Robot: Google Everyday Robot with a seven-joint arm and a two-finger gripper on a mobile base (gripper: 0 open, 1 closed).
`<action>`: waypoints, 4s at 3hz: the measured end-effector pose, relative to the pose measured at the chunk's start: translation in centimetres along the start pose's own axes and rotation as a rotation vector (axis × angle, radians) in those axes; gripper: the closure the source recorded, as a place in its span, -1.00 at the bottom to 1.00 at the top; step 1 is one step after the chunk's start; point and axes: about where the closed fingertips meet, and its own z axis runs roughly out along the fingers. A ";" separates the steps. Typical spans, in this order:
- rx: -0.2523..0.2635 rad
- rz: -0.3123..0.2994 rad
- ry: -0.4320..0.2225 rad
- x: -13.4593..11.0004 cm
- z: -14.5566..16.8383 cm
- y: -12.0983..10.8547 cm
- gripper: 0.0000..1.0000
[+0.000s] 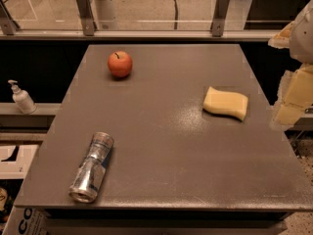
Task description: Pick sponge
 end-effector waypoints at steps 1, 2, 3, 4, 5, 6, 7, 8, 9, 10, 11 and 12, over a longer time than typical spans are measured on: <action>0.000 0.000 0.000 0.0 0.0 0.0 -1.00; 0.030 -0.007 0.007 -0.1 -0.1 -0.1 -1.00; 0.056 -0.007 0.000 0.2 1.0 -0.5 -1.00; 0.073 -0.006 -0.005 0.4 1.8 -0.8 -1.00; 0.086 0.055 -0.105 2.1 6.4 -3.8 -1.00; 0.077 0.094 -0.181 2.7 9.6 -5.8 -1.00; 0.053 0.139 -0.251 3.0 13.3 -7.7 -1.00; 0.025 0.182 -0.292 3.4 16.0 -8.5 -1.00; 0.003 0.212 -0.319 3.4 17.5 -8.9 -1.00; -0.012 0.232 -0.338 3.3 18.2 -9.0 -0.67; -0.021 0.244 -0.348 3.1 18.4 -9.3 -0.21; -0.026 0.253 -0.354 3.1 18.4 -9.5 0.26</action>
Offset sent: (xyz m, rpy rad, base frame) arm 0.0025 -0.0007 -0.0021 -0.0376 -0.0479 -0.0014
